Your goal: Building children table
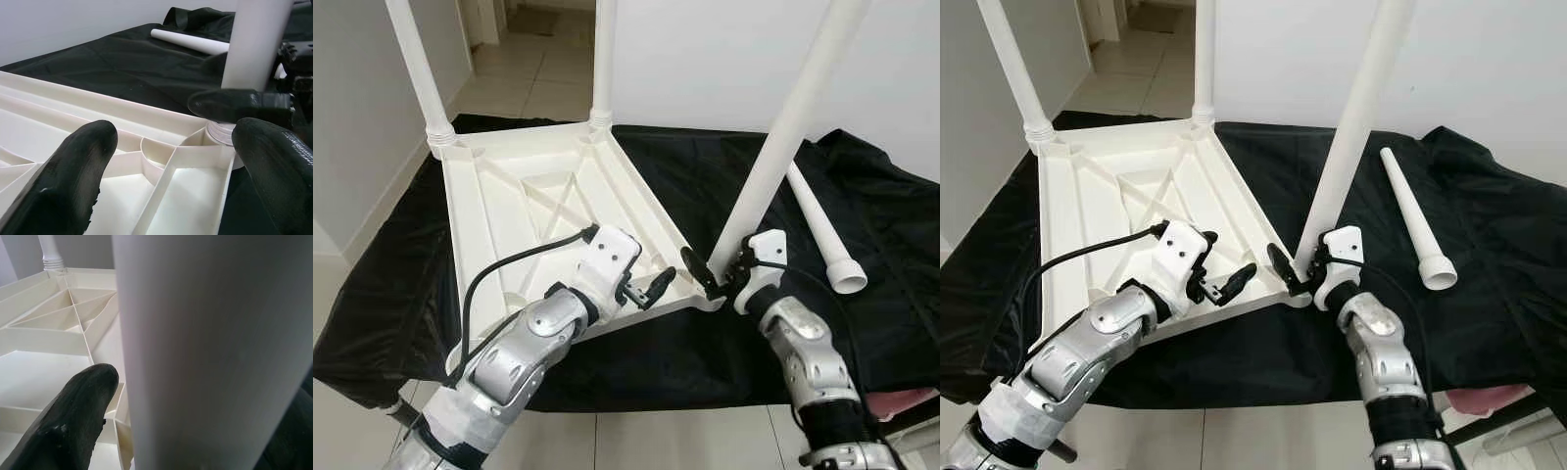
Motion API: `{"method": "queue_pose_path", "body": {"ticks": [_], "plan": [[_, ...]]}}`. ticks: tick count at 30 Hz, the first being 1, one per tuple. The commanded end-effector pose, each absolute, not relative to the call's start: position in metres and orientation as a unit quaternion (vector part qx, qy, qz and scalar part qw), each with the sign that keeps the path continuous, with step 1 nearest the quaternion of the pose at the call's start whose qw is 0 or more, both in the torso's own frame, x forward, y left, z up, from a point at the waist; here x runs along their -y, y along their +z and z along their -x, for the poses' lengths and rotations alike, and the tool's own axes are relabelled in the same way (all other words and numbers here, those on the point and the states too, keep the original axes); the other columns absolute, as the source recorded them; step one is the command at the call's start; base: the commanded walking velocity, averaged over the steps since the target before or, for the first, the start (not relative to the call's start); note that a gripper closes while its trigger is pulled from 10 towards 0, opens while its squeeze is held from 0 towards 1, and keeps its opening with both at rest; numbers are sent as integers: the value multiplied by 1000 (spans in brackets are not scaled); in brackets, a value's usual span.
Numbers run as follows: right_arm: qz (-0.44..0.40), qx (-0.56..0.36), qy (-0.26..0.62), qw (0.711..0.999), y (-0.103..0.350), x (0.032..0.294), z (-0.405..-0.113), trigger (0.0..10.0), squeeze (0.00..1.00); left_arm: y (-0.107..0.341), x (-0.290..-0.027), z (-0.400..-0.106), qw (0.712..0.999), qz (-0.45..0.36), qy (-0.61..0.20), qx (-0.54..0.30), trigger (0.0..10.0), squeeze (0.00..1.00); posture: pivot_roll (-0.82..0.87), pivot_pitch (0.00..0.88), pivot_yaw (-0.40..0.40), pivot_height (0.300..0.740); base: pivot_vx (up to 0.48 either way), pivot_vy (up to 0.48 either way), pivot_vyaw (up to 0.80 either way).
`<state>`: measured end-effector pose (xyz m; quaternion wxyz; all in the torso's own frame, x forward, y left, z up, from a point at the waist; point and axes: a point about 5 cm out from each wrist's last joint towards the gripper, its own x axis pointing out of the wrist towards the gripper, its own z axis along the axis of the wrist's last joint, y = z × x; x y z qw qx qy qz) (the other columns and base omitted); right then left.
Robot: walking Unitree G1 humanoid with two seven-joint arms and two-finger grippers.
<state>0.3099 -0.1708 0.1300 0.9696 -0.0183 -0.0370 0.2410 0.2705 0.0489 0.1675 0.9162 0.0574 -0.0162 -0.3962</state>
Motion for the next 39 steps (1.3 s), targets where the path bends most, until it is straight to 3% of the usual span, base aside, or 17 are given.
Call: {"method": "queue_pose_path", "body": {"ticks": [1,3,4,5,6,7,17,18,30,39], "plan": [[26,29,263,964,128,172,-315,10000,0,165,-41,-263,878,-57,-475,10,10000,0,-6,0,-49,740,0,0,0],[26,25,270,962,127,172,-316,10000,0,165,-41,-263,878,-58,-475,10,10000,0,-6,0,-49,740,0,0,0],[31,19,274,961,125,174,-321,4353,0,166,-41,-263,878,-58,-475,11,10000,0,0,0,-51,740,0,0,0],[34,17,272,961,124,175,-322,2902,0,166,-41,-263,878,-58,-475,11,10000,0,2,0,-53,740,0,0,0],[34,17,272,961,124,175,-322,2902,0,166,-41,-263,878,-58,-475,11,10000,0,2,0,-53,740,0,0,0],[35,12,275,961,122,176,-323,0,0,166,-41,-264,879,-59,-473,12,10000,0,5,0,-55,740,0,0,0],[24,3,272,962,115,182,-323,0,0,167,-42,-264,881,-58,-469,14,10000,0,9,0,-60,740,0,0,0],[23,-4,264,964,113,182,-323,10000,0,167,-42,-264,882,-58,-467,14,10000,0,9,0,-61,740,0,0,0],[-5,-12,147,989,114,175,-323,10000,0,165,-44,-265,885,-56,-462,10,10000,0,2,0,-56,740,0,0,0],[-63,-16,-31,997,115,146,-317,10000,0,165,-43,-265,883,-58,-465,9,10000,0,-7,0,-52,740,0,0,0]]}}
